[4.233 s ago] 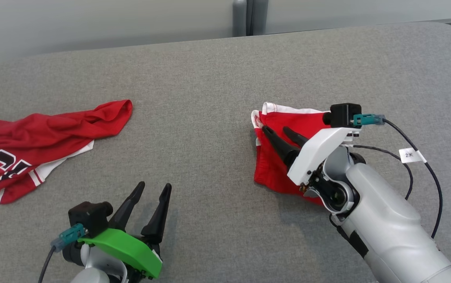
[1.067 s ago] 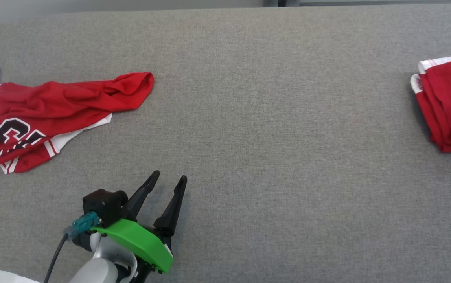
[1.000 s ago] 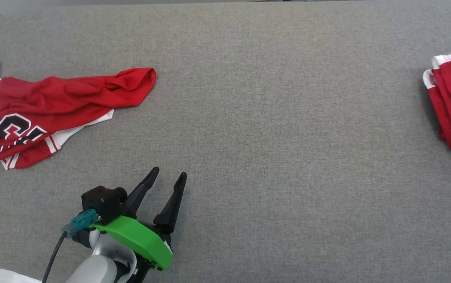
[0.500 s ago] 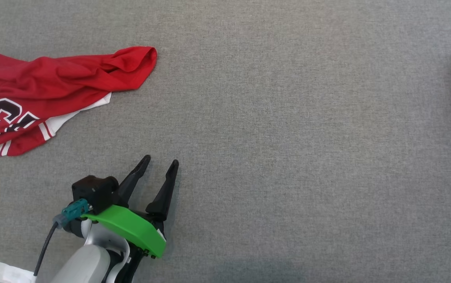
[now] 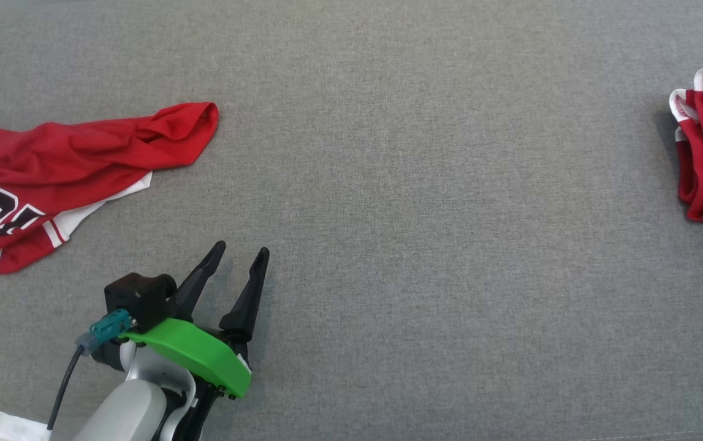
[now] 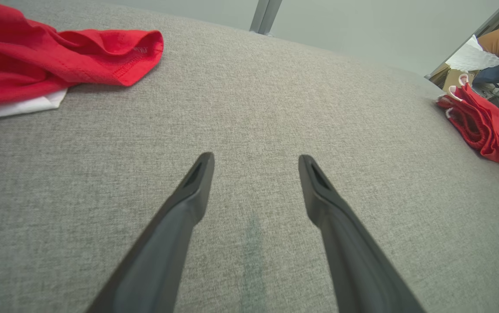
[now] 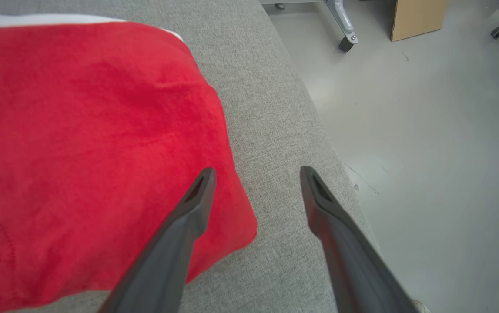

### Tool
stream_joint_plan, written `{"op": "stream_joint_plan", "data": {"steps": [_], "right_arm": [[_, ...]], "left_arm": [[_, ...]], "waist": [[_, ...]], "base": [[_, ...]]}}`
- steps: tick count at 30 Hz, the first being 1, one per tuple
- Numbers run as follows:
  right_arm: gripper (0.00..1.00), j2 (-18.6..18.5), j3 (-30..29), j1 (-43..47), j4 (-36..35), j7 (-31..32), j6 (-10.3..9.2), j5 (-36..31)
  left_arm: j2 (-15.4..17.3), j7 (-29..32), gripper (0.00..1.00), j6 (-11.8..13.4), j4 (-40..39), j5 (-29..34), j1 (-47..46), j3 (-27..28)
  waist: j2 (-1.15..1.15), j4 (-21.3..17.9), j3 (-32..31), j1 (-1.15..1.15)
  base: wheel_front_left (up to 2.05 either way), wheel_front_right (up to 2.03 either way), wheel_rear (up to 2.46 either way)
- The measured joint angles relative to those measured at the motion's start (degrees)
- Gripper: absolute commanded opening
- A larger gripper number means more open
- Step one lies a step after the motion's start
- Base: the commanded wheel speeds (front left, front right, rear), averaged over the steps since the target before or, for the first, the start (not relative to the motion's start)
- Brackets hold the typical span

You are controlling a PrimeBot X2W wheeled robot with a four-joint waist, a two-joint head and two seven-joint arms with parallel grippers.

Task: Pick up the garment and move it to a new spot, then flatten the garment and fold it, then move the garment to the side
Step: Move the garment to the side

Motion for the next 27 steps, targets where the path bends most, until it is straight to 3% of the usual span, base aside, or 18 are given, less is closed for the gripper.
{"op": "stream_joint_plan", "data": {"steps": [9, 15, 18, 27], "right_arm": [[1.00, 3.69, -3.24, -0.75, -7.51, -17.17, -0.14, -2.09], [1.00, 10.25, -1.69, 2.26, -14.88, -25.41, -0.44, -2.72], [1.00, 14.67, 0.69, 5.63, -17.56, -28.17, -0.44, -3.39], [1.00, 22.28, 3.75, 16.66, -19.38, -27.74, -0.51, -5.93]], "left_arm": [[0.44, -3.90, 1.00, 0.21, 2.57, -0.35, 0.54, 3.85], [1.65, -5.81, 1.00, 1.68, 4.63, -0.34, 3.24, 7.62], [1.90, -6.32, 1.00, 2.13, 5.79, -0.22, 4.95, 8.54], [1.79, -7.01, 1.00, 2.68, 8.96, 2.45, 7.69, 9.85]], "waist": [[0.00, -1.35, -4.48, 0.00], [0.00, -2.05, -7.97, 0.00], [0.00, -2.49, -9.72, 0.00], [0.00, -3.36, -14.32, 0.00]], "base": [[0.00, 0.00, 0.00], [0.00, 0.00, 0.00], [0.00, 0.00, 0.00], [0.00, 0.00, 0.00]]}}
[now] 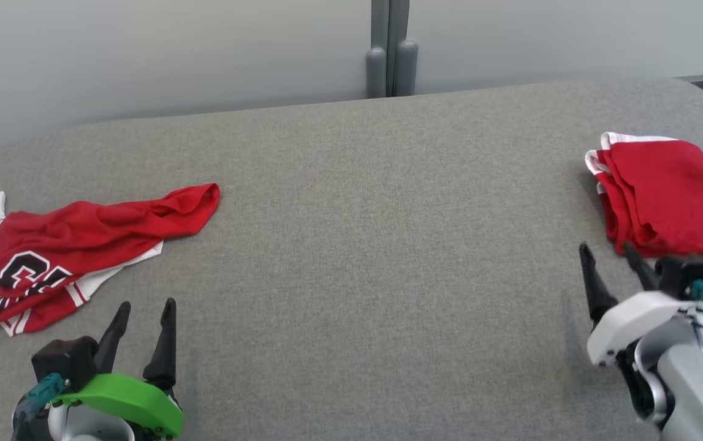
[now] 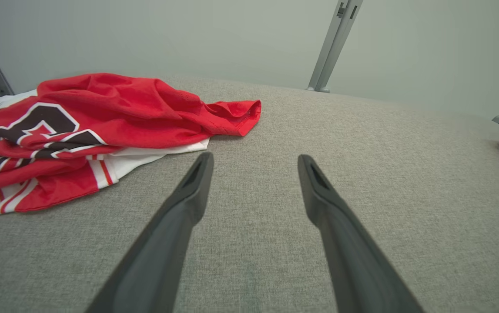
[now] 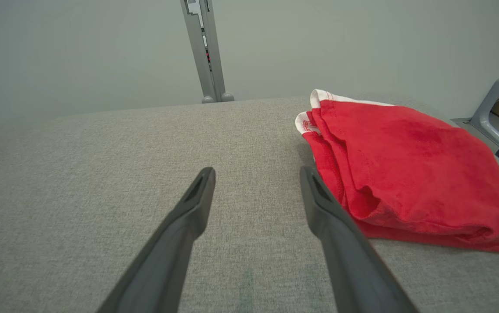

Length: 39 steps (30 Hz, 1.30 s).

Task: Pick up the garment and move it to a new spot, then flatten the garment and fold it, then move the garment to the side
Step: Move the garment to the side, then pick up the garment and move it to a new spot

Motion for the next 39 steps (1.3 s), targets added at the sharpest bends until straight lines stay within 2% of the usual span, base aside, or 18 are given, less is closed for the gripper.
{"op": "stream_joint_plan", "data": {"steps": [3, 7, 16, 22, 34, 39], "right_arm": [[1.00, 2.58, 0.35, 6.11, 0.67, 0.18, 0.00, -0.58], [1.00, 3.47, -2.02, 9.47, 1.53, 0.19, -0.01, -2.11], [1.00, 4.63, -7.38, 9.94, -2.48, 0.24, -0.01, -7.97], [1.00, 4.86, -8.79, 11.14, -4.75, 0.24, -0.01, -10.76], [1.00, 8.28, -3.43, 11.44, -9.43, 0.24, -0.01, -15.08], [1.00, 10.37, 0.01, 11.07, -10.57, 0.24, 0.77, -16.56]], "left_arm": [[-0.59, 0.00, 1.00, 0.00, 0.54, 0.52, 1.82, -0.01], [-0.66, -0.31, 1.00, 0.09, 0.79, 0.77, 3.09, 0.67], [-0.97, -0.32, 1.00, 0.19, 0.51, 1.33, 4.48, 1.60], [-2.19, -0.32, 1.00, 0.19, -0.29, 2.43, 4.48, 2.54], [-2.48, -0.33, 1.00, 0.47, -1.21, 3.87, 5.24, 7.06], [-2.32, -0.34, 1.00, 0.52, -1.53, 3.91, 7.37, 9.31]], "waist": [[0.00, -0.02, -2.18, 0.00], [0.00, 0.33, -3.90, 0.00], [0.00, 1.92, -5.15, 0.00], [0.00, 3.73, -5.19, 0.00], [0.00, 10.10, -5.67, 0.00], [0.00, 13.21, -5.94, 0.00]], "base": [[0.00, 0.00, 0.00], [0.00, 0.00, 0.00], [0.00, 0.00, 0.00], [0.00, 0.00, 0.00], [0.00, 0.00, 0.00], [0.00, 0.00, 0.00]]}}
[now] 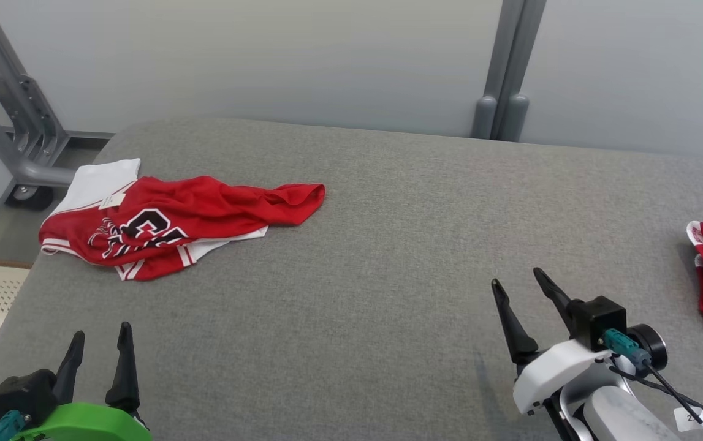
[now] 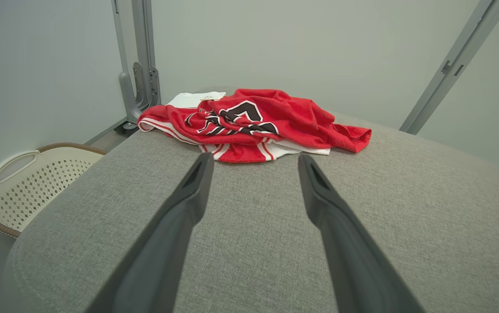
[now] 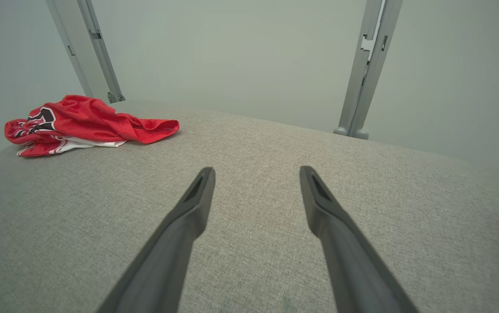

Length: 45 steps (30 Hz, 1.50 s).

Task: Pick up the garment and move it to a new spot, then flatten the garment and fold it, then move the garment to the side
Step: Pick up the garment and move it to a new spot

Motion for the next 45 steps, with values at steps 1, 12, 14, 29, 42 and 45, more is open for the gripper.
{"op": "stream_joint_plan", "data": {"steps": [1, 12, 14, 29, 42, 45], "right_arm": [[1.00, 0.40, 0.46, -0.04, -0.14, 0.00, 0.00, -0.29], [1.00, 1.72, 2.82, -0.57, 0.05, 0.00, 0.81, -1.18], [1.00, 1.70, 2.86, -0.85, 0.03, 0.00, 0.81, -1.21], [1.00, 1.11, 3.02, -5.47, -1.35, 0.51, 0.83, -2.56], [1.00, 0.93, 2.35, -8.99, -2.31, 0.52, 1.01, -2.90], [1.00, 0.46, 2.00, -10.48, -2.78, 0.52, 1.26, -3.30]], "left_arm": [[0.00, 0.00, 1.00, 0.02, -0.11, 0.03, 0.25, 0.42], [-0.07, -0.14, 1.00, 0.41, -2.09, 0.36, 1.88, 4.08], [-0.15, -0.14, 1.00, 0.41, -2.14, 0.07, 1.88, 4.55], [2.82, 10.15, 1.00, -1.98, -3.13, -10.13, -10.90, 7.32], [5.56, 27.39, 1.00, 0.36, 4.23, -25.30, -24.10, 18.24], [7.37, 30.98, 1.00, 0.83, 6.73, -25.95, -25.85, 19.82]], "waist": [[0.00, 0.58, -0.03, 0.00], [0.00, 4.28, 1.00, 0.00], [0.00, 4.18, 1.58, 0.00], [0.00, 1.71, 10.10, 0.00], [0.00, -2.99, 18.61, 0.00], [0.00, -4.24, 20.86, 0.00]], "base": [[0.00, 0.00, 0.00], [0.00, 0.00, 0.00], [0.00, 0.00, 0.00], [0.00, 0.00, 0.00], [0.00, 0.00, 0.00], [0.00, 0.00, 0.00]]}}
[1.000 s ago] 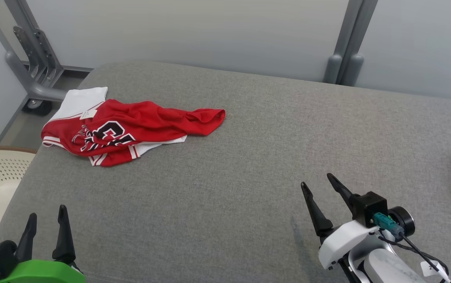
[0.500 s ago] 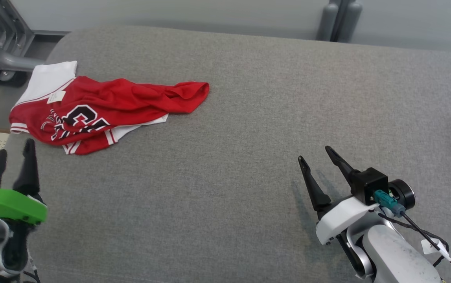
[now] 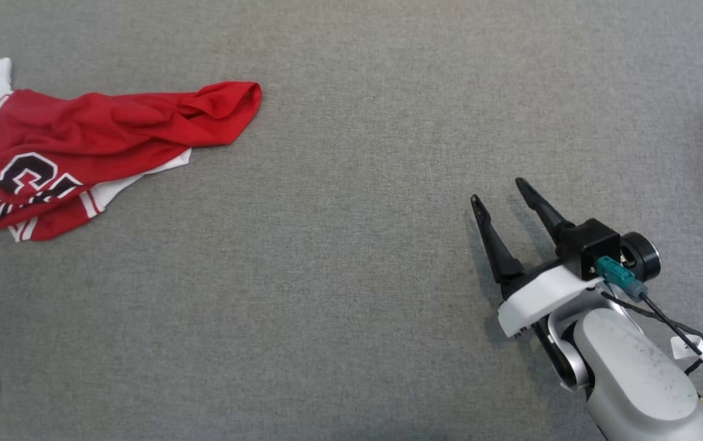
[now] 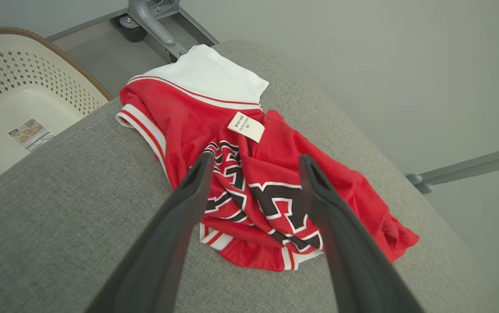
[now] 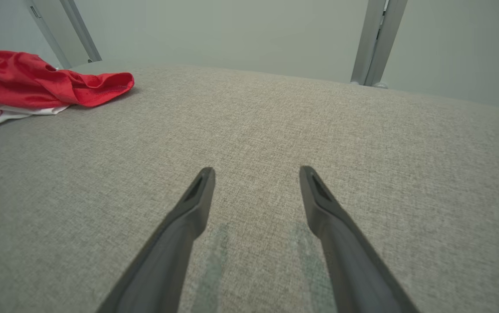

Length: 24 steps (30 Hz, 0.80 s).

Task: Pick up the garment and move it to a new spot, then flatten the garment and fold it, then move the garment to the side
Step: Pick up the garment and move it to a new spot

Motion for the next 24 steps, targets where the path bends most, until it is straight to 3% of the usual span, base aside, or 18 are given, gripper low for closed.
{"op": "stream_joint_plan", "data": {"steps": [6, 13, 19, 20, 22, 24], "right_arm": [[1.00, -0.73, -0.58, -3.05, -0.93, 0.00, 0.08, -0.53], [1.00, -0.74, -1.81, -5.76, -0.47, -0.02, 0.49, -0.85], [1.00, -0.78, -2.22, -6.13, 0.64, -0.10, 0.52, -0.85], [1.00, -0.78, -2.22, -6.16, 0.91, -0.10, 0.53, -0.85], [1.00, -0.74, -2.21, -6.16, 1.46, -0.10, 0.57, -0.85], [1.00, -0.71, -2.22, -6.16, 2.02, -0.10, 0.57, -0.83]], "left_arm": [[3.86, 4.28, 1.00, 0.13, 4.86, 0.02, -3.45, 3.14], [2.19, 5.58, 1.00, 0.13, 15.94, 1.88, -6.04, 5.61], [1.69, 5.43, 1.00, 0.13, 20.18, 2.48, -9.02, 6.70], [1.72, 5.44, 0.60, 0.13, 20.47, 2.88, -9.14, 6.36], [1.64, 5.46, 0.00, 0.13, 20.69, 3.00, -9.25, 5.42], [1.09, 5.87, 0.00, 0.14, 20.56, 3.03, -9.85, 4.45]], "waist": [[0.00, -2.36, 4.64, 0.00], [0.00, -5.64, 9.32, 0.00], [0.00, -7.46, 9.73, 0.00], [0.00, -7.55, 9.50, 0.00], [0.00, -7.70, 8.93, 0.00], [0.00, -7.86, 8.26, 0.00]], "base": [[0.00, 0.00, 0.00], [0.00, 0.00, 0.00], [0.00, 0.00, 0.00], [0.00, 0.00, 0.00], [0.00, 0.00, 0.00], [0.00, 0.00, 0.00]]}}
